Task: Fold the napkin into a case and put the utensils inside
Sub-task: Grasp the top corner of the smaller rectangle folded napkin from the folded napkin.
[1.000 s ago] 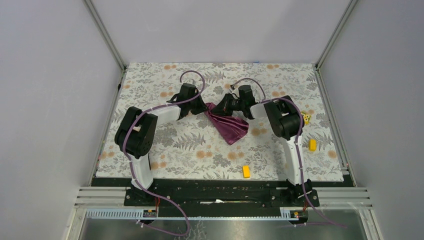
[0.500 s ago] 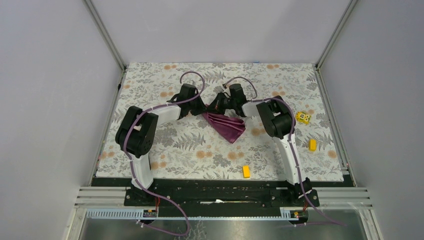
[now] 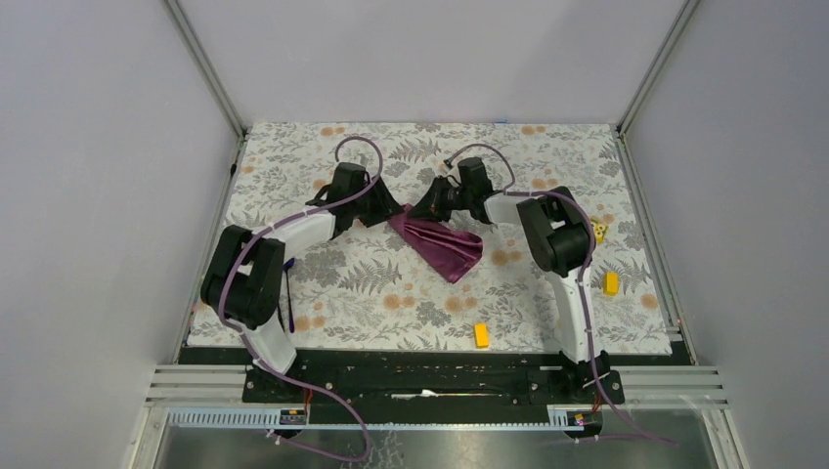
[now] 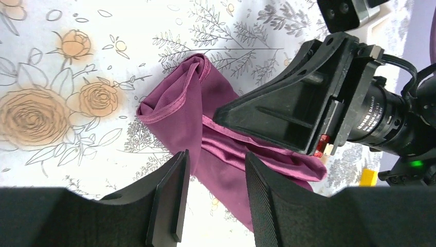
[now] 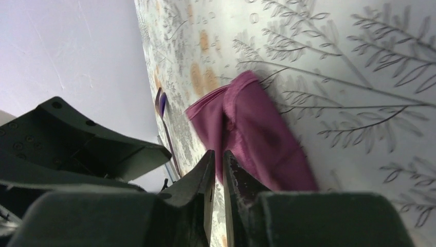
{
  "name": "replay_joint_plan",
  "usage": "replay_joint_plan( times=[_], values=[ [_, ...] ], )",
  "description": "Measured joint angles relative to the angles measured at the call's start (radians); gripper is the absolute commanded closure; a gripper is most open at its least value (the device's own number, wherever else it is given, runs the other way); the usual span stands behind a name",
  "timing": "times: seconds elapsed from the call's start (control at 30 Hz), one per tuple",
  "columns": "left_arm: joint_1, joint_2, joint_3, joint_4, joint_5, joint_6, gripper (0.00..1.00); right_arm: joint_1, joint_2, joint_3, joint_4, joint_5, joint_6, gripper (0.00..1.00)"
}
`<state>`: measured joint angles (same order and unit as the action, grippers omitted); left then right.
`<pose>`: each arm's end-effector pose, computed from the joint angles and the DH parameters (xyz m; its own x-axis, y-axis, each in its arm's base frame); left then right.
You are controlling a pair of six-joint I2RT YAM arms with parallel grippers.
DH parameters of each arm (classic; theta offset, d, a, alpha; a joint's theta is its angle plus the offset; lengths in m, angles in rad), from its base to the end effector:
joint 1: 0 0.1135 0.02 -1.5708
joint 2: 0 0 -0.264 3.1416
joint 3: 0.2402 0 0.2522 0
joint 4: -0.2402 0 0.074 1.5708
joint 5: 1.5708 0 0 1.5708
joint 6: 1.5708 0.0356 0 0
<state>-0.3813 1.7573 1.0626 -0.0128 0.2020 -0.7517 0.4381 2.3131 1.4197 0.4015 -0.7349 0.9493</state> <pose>0.3485 -0.1474 0.1914 -0.7863 -0.4055 -0.4661 -0.0422 0.7880 -0.6142 0.4311 0.2283 0.1074 -0.9400 0.2257 -0.2558 -0.1471 0.4081 0.9010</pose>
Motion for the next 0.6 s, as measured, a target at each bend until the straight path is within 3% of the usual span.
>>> replay_joint_plan(
  times=[0.17,0.33,0.6],
  values=[
    [0.032,-0.069,-0.047,0.008,0.020,-0.003,0.54,-0.006,-0.076,0.000,-0.106,0.004,-0.105,0.82],
    [0.053,-0.050,-0.074,0.021,0.064,-0.020,0.69,-0.019,-0.103,0.002,-0.205,0.031,-0.221,0.96],
    [0.046,0.068,-0.074,0.069,0.089,-0.053,0.71,-0.002,-0.103,0.000,-0.316,0.112,-0.328,1.00]
  ],
)
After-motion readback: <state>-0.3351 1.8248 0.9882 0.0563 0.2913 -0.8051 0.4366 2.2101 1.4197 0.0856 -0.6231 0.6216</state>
